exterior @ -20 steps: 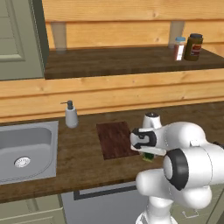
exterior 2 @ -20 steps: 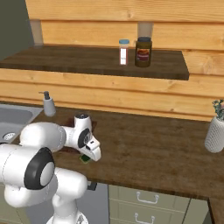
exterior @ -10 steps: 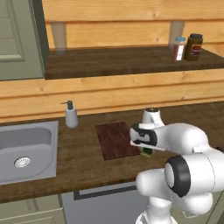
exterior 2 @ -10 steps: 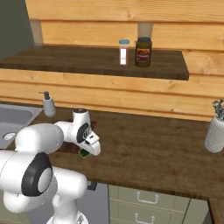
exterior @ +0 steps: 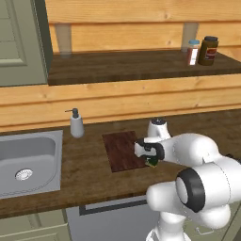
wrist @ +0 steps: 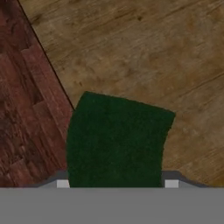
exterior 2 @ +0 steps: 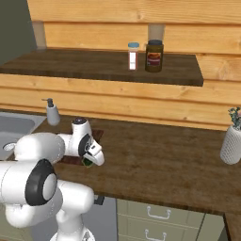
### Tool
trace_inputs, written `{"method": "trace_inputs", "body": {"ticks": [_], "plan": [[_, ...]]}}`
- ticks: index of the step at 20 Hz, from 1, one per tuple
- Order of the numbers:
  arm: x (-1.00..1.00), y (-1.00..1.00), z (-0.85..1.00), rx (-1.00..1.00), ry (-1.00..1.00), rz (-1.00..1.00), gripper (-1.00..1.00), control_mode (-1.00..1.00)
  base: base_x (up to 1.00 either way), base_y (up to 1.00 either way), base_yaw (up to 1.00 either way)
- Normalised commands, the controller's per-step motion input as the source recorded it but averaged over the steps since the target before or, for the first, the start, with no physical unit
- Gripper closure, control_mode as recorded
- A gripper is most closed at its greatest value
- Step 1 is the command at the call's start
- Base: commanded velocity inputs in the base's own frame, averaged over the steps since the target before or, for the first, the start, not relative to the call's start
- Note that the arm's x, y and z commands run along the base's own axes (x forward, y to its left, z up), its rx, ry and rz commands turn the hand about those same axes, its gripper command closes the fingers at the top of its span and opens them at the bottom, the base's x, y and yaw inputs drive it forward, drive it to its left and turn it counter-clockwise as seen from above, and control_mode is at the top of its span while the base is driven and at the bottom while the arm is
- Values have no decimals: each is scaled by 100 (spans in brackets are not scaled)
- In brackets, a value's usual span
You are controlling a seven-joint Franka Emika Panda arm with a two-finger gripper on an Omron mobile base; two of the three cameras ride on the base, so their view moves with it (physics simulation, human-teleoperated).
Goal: Pick up the sponge from the counter and clean the cutting board by briefly scrubbing or pressing down on the cutting board. Once finished, release the sponge.
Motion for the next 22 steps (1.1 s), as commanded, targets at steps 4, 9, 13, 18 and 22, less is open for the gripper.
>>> {"method": "trace_inputs", "body": {"ticks": [4,9,13,18,22], "plan": [[55,74,0,-5,12,-1,100,-100,0,0,0],[23,73,-8,-10,8,0,100,-100,0,0,0],[3,48,-47,-8,0,0,100,-100,0,0,0],[1,74,-10,-1,0,0,100,-100,0,0,0],[0,90,-5,-1,5,-2,100,-100,0,0,0]]}}
